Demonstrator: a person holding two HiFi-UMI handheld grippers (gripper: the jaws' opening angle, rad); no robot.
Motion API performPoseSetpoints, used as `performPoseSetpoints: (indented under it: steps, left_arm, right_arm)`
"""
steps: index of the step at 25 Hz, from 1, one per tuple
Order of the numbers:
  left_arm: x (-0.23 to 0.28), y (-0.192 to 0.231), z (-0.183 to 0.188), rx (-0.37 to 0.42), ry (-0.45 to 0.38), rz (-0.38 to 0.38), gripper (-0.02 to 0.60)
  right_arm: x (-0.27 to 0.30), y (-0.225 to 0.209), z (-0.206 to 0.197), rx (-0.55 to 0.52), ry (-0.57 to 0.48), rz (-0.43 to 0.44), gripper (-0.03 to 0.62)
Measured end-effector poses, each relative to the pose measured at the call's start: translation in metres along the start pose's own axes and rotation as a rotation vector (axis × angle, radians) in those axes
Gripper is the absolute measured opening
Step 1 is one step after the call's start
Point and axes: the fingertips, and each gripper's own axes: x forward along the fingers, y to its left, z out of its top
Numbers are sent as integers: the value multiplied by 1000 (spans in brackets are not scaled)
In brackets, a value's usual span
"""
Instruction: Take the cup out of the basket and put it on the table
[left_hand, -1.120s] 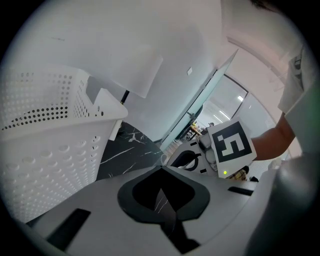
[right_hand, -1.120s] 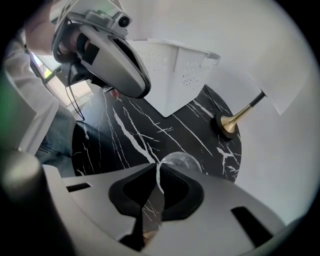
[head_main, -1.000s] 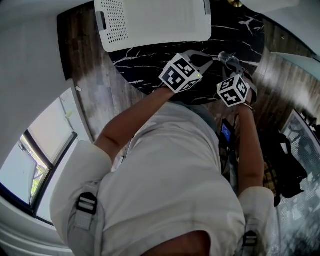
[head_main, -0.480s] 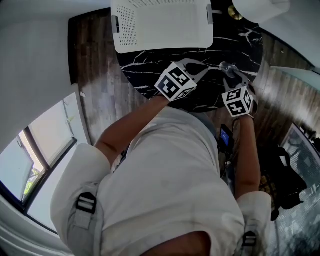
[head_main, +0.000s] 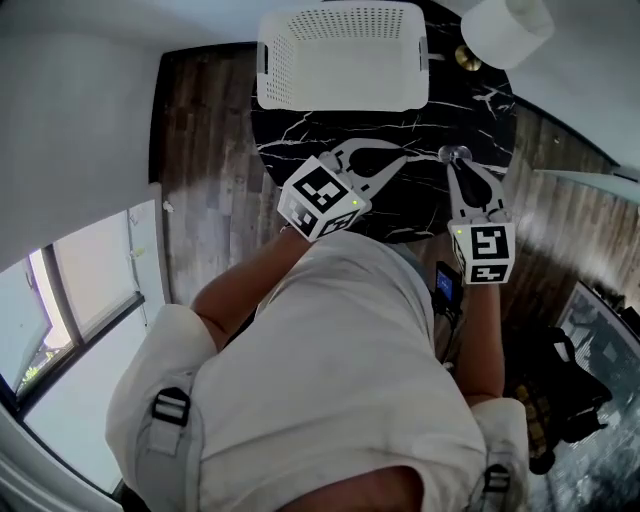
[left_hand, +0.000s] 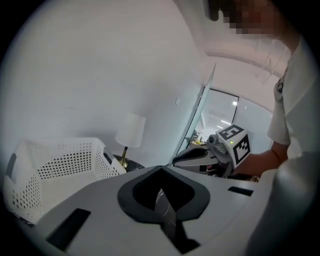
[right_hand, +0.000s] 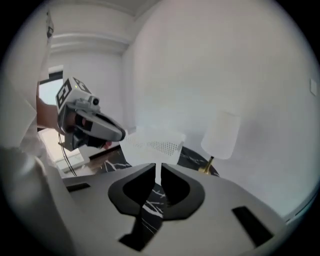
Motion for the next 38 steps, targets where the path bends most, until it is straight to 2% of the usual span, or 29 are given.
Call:
performPoseSetpoints:
  steps: [5, 10, 15, 20, 23, 25, 38]
  left_arm:
    - [-46, -24, 40, 16, -155, 15, 6]
    - [-94, -46, 67, 47, -316, 22, 6]
    - [-131, -64, 79, 85, -375, 46, 6]
    - [-156, -80, 83, 133, -443, 85, 6]
    - [-166, -87, 82, 134, -467, 98, 6]
    - [-171, -90, 81, 133, -473, 102, 6]
    - [-178, -85, 84, 142, -487, 125, 6]
  right_arm:
    - [-37, 40, 70, 39, -228, 38, 15]
    - [-64, 87, 120, 23, -373, 105, 11]
    - [-89, 132, 167, 31, -517, 119, 9]
    - [-108, 161, 179, 45, -575, 106, 8]
    - [-113, 172, 173, -6, -571, 119, 6]
    - [-113, 177, 172, -31, -568, 134, 6]
    - [-109, 178, 174, -21, -552, 136, 8]
